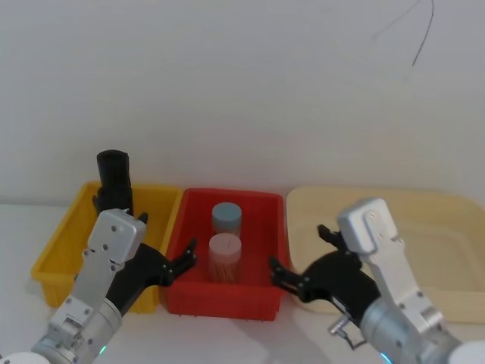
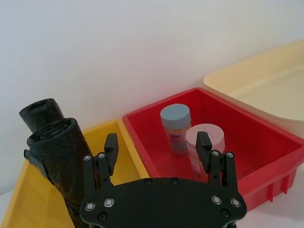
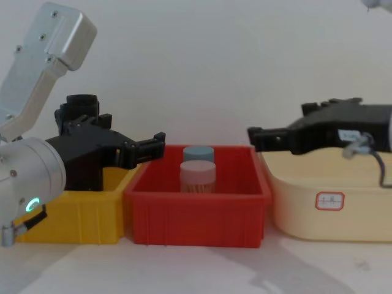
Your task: Pick up the garbage bag with the one hand and transfer it to the other hand.
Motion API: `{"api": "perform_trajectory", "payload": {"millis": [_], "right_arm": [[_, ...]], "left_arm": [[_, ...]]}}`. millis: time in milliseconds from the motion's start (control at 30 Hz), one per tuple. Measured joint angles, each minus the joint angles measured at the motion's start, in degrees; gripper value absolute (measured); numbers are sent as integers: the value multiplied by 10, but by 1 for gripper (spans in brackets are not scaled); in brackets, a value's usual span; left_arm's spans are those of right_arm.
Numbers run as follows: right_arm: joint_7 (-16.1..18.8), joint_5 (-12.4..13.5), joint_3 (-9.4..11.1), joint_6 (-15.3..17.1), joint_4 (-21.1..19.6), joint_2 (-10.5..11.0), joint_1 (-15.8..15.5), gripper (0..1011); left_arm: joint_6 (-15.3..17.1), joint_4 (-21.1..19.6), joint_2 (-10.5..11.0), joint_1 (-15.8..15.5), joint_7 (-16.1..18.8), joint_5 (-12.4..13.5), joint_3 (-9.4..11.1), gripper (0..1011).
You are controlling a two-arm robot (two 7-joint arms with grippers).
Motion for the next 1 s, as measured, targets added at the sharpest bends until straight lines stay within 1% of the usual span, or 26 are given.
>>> {"api": "perform_trajectory", "payload": {"millis": [67, 100, 167, 333, 533, 567, 633, 767, 967, 1000], "right_arm": [[6, 0, -4, 13, 0, -4, 12, 1000], [13, 0, -8, 26, 3, -8, 22, 1000], [20, 0, -11, 37, 6, -12, 32, 1000], [43, 3, -24, 63, 27, -29, 69, 1000], [63, 6, -35, 78, 56, -48, 104, 1000], [63, 6, -35, 78, 56, -48, 104, 1000], [70, 8, -38, 80, 66, -53, 114, 1000], [78, 10, -40, 81, 81, -61, 124, 1000], [89, 14, -41, 79, 96, -69, 132, 1000], [91, 15, -41, 78, 98, -70, 132, 1000]], "left_arm": [[0, 0, 0, 0, 0, 0, 0, 1000], [0, 0, 0, 0, 0, 0, 0, 1000], [0, 0, 0, 0, 0, 0, 0, 1000], [0, 0, 0, 0, 0, 0, 0, 1000], [0, 0, 0, 0, 0, 0, 0, 1000], [0, 0, 0, 0, 0, 0, 0, 1000], [2, -3, 0, -1, 0, 0, -1, 1000], [17, -14, 0, -7, -1, 0, -6, 1000], [70, -50, 1, -20, 5, -6, -21, 1000], [88, -61, 0, -23, 9, -9, -26, 1000]]}}
